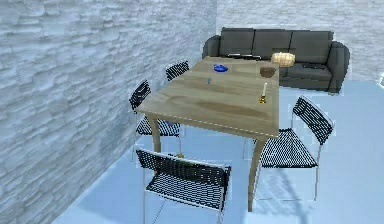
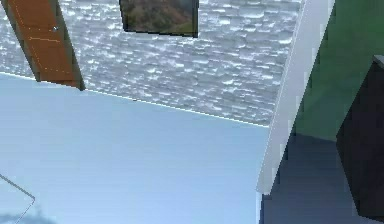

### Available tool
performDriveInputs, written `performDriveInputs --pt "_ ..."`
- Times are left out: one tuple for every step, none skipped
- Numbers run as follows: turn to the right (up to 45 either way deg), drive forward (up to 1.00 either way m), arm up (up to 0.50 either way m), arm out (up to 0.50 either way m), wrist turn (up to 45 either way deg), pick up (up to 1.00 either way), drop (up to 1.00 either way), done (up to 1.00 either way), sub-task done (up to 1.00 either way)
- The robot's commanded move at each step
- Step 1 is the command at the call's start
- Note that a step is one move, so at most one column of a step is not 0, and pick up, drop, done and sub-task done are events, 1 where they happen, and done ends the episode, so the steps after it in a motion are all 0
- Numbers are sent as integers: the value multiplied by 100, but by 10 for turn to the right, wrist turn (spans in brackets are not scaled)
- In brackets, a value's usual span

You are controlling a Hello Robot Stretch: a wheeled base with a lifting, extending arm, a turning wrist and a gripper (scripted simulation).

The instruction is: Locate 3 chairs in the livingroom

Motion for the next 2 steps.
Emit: performDriveInputs --pt "450 0 0 0 0 0 0 0 0" --pt "120 0 0 0 0 0 0 0 0"
